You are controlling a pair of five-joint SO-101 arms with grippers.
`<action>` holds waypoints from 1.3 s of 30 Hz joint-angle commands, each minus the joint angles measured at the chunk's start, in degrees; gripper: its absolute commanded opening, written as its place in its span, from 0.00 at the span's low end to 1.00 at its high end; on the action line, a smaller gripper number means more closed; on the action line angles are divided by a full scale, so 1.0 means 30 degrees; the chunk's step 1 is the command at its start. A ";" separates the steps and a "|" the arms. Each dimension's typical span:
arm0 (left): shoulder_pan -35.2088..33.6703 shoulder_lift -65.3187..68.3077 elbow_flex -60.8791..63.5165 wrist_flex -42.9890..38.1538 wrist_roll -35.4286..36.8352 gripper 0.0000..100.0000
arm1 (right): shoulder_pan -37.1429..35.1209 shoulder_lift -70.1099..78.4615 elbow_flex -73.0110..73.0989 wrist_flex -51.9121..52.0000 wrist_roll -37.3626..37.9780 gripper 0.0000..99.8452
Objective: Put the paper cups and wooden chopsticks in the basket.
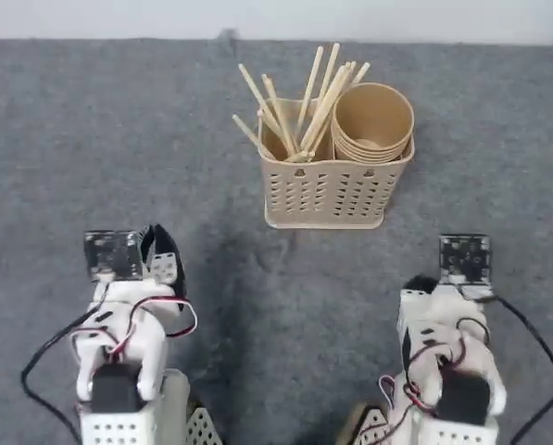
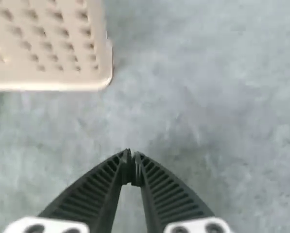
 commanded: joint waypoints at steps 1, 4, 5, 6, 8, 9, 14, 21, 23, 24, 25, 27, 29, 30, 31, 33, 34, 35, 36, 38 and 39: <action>-0.0029 -0.0322 0.1363 -0.0586 -0.0586 0.01 | -0.1480 0.0718 0.1377 -0.0601 0.0293 0.01; 0.0029 -0.0322 0.2711 -0.0586 -0.0147 0.01 | -0.1890 0.0513 0.3165 -0.1128 0.0293 0.01; 0.0000 -0.0322 0.2886 -0.0586 0.0147 0.01 | -0.1890 0.0366 0.3546 -0.1070 0.0293 0.01; -0.0088 -0.0322 0.2974 -0.0586 0.0205 0.01 | -0.1890 0.0220 0.3839 -0.0923 0.0293 0.01; -0.0821 -0.0322 0.3502 -0.0557 0.0234 0.01 | -0.1890 -0.0190 0.4308 -0.0396 0.0293 0.01; -0.1201 -0.0205 0.3736 -0.0498 0.0264 0.01 | -0.1890 -0.0425 0.4396 -0.0308 0.0293 0.01; -0.1553 -0.0322 0.3678 0.2608 0.0234 0.01 | -0.1890 -0.0484 0.4894 -0.0425 0.0293 0.01; -0.1553 -0.0322 0.3678 0.3780 0.0264 0.01 | -0.1890 -0.0454 0.5861 -0.0835 0.0293 0.01; -0.1582 -0.0234 0.3678 0.3927 0.0264 0.01 | -0.1890 -0.0454 0.5861 -0.0835 0.0293 0.01; -0.1553 -0.0264 0.3678 0.4015 0.0322 0.01 | -0.1890 -0.0454 0.5861 -0.0835 0.0293 0.01; -0.1641 -0.0293 0.3678 0.4044 0.0352 0.01 | -0.1890 -0.0454 0.5861 -0.0835 0.0322 0.01; -0.1670 -0.0293 0.3678 0.4044 0.0352 0.01 | -0.1890 -0.0454 0.5861 -0.0835 0.0322 0.01; -0.1670 -0.0293 0.3678 0.4044 0.0352 0.01 | -0.1890 -0.0454 0.5861 -0.0835 0.0352 0.01; -0.1670 -0.0293 0.3678 0.4044 0.0352 0.01 | -0.1890 -0.0454 0.5861 -0.0835 0.0352 0.01; -0.1670 -0.0293 0.3678 0.4044 0.0352 0.01 | -0.1890 -0.0454 0.5861 -0.0835 0.0352 0.01; -0.1670 -0.0293 0.3678 0.4044 0.0293 0.01 | -0.1890 -0.0454 0.5861 -0.0835 0.0352 0.01; -0.1612 -0.0293 0.3678 0.4044 0.0293 0.01 | -0.1890 -0.0454 0.5861 -0.0835 0.0352 0.01; -0.1612 -0.0293 0.3678 0.4044 0.0293 0.01 | -0.1890 -0.0454 0.5861 -0.0835 0.0352 0.01; -0.1553 -0.0293 0.3678 0.4044 0.0293 0.01 | -0.1890 -0.0454 0.5861 -0.0835 0.0352 0.01; -0.1553 -0.0293 0.3678 0.4044 0.0264 0.01 | -0.1890 -0.0454 0.5861 -0.0835 0.0352 0.01; -0.1553 -0.0293 0.3678 0.4044 0.0264 0.01 | -0.1890 -0.0454 0.5861 -0.0835 0.0352 0.01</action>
